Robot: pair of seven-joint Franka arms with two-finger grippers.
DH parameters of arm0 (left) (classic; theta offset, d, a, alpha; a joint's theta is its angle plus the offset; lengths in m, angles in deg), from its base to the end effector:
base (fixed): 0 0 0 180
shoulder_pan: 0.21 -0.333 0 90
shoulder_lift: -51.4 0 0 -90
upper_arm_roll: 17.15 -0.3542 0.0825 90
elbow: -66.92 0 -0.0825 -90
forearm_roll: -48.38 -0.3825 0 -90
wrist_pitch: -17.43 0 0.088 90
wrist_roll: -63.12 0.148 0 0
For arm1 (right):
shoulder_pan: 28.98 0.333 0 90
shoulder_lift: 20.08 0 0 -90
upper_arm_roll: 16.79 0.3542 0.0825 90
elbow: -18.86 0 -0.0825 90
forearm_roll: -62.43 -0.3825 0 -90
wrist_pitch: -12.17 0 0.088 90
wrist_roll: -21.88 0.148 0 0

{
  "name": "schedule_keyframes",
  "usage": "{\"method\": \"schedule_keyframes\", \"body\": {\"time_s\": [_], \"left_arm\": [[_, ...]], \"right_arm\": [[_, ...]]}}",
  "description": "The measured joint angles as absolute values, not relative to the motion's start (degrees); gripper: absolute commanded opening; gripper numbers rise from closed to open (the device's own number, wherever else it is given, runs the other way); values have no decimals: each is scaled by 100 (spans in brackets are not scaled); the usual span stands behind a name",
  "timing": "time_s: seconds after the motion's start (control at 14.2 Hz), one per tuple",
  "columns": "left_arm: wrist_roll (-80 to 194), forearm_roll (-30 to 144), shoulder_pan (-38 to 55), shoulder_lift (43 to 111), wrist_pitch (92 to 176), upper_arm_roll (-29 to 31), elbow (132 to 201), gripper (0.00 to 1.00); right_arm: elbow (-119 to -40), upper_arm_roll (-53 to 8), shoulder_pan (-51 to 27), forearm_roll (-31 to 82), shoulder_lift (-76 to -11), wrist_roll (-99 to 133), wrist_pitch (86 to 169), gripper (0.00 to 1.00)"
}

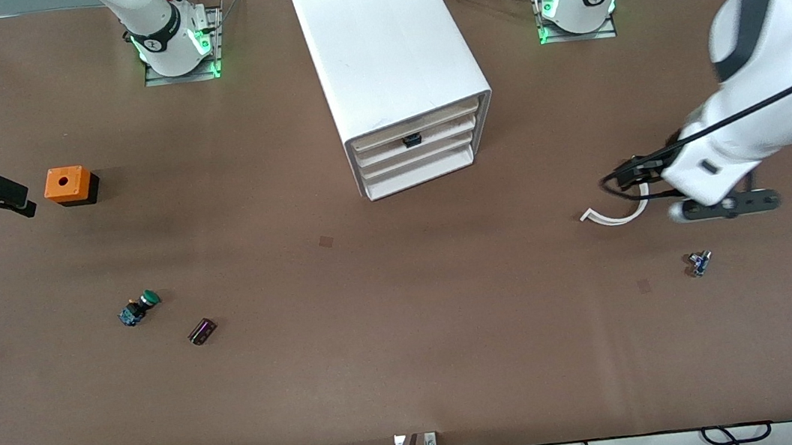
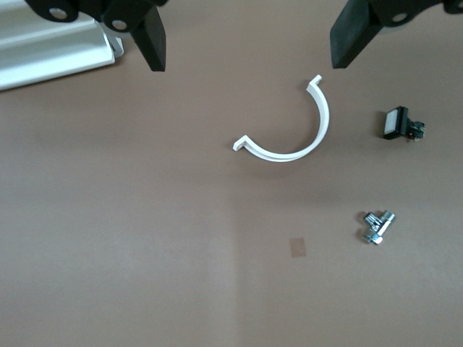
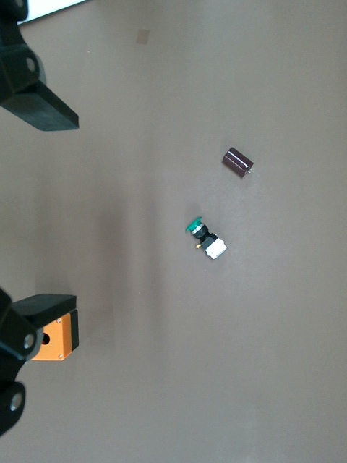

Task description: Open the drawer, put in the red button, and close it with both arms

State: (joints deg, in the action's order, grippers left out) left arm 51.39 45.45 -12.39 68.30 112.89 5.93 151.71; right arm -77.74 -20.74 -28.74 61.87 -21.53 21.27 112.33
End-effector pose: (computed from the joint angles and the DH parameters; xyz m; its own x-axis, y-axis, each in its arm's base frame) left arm 0.6358 -0.0846 0.5072 0.9952 0.0159 -0.0964 0.0203 -0.9988 0.0452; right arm 0.5740 -0.0355 0.5685 0.9978 -0.0557 0.0370 -0.0554 -0.9984 -0.0075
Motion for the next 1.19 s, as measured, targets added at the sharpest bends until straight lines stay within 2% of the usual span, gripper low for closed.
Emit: {"method": "schedule_keyframes", "body": {"time_s": [0.28, 0.42, 0.77, 1.19], "left_arm": [[6853, 4850, -342, 6129, 11156, -876, 15377, 100], [7288, 4853, -1, 5697, 11136, -1325, 15698, 100], [7375, 4854, 155, 5015, 11638, -1690, 16365, 100], [7399, 4854, 155, 4972, 11679, -1714, 16459, 100]], "right_arm": [[-7741, -2069, -2875, 6187, -2154, 2127, 11272, 100], [-7737, -2061, -2872, 6187, -2162, 2124, 11272, 100], [-7736, -2019, -2817, 6187, -2192, 2123, 11272, 100], [-7736, -2020, -2817, 6187, -2192, 2123, 11285, 100]]}}
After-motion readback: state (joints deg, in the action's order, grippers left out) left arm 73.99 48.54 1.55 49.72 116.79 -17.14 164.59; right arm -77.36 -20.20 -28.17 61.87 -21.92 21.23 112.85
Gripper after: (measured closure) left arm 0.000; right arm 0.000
